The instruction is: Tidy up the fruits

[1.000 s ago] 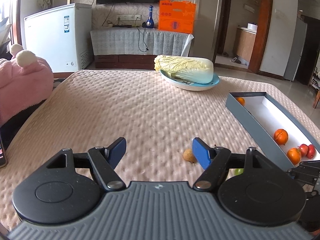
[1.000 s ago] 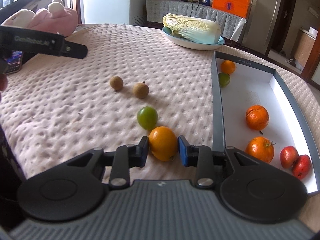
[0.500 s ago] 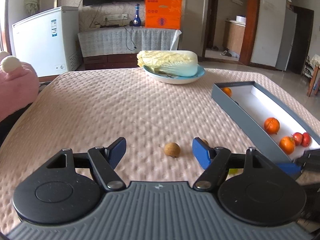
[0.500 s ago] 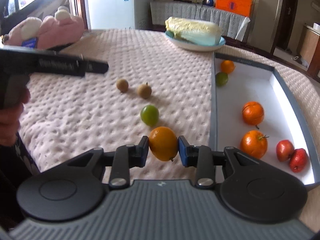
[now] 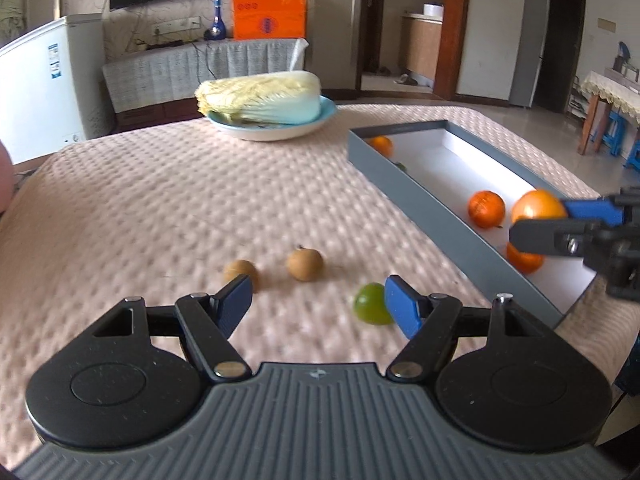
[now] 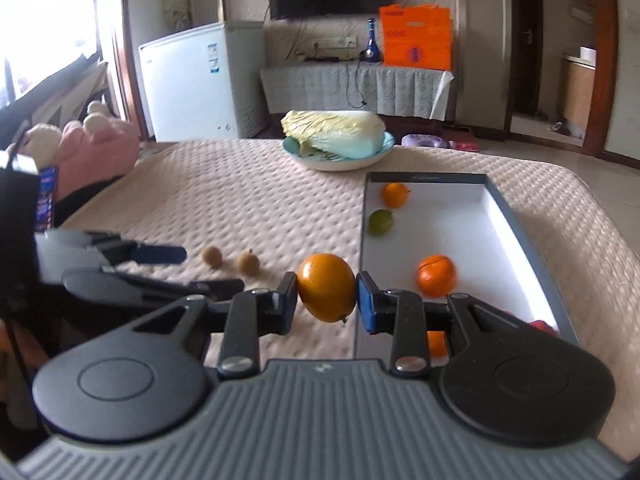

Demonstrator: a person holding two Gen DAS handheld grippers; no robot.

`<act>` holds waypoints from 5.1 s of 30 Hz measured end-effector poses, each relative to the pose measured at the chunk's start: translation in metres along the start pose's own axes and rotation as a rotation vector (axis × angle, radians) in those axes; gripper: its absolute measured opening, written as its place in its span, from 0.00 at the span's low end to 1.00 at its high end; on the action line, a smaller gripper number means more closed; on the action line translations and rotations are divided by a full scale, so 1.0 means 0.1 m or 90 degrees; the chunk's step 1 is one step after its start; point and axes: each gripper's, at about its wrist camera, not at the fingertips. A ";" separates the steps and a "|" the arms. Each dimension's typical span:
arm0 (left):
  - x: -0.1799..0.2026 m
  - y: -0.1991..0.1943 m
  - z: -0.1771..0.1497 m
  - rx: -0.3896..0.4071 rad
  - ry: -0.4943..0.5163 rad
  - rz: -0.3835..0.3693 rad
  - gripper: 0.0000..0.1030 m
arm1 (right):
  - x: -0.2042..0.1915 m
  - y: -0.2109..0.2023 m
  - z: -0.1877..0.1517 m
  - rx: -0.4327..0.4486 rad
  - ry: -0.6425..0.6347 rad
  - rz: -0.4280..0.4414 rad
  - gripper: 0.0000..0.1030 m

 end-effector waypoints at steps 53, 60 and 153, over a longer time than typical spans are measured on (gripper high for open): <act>-0.09 0.05 0.12 -0.002 -0.029 0.015 0.30 | 0.10 -0.03 0.06 0.034 0.039 0.060 0.34; 0.04 0.06 0.22 0.005 -0.021 0.003 0.30 | 0.17 -0.08 0.05 0.038 0.045 0.051 0.34; 0.88 0.42 1.01 0.096 0.037 -0.114 0.58 | 0.91 0.20 0.02 -0.005 0.123 -0.093 0.34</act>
Point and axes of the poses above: each gripper's, at about its wrist camera, not at the fingertips, and y roughly the way its jaws point, x to its right, z to its top, and after that the axes turned 6 degrees about -x, right-handed
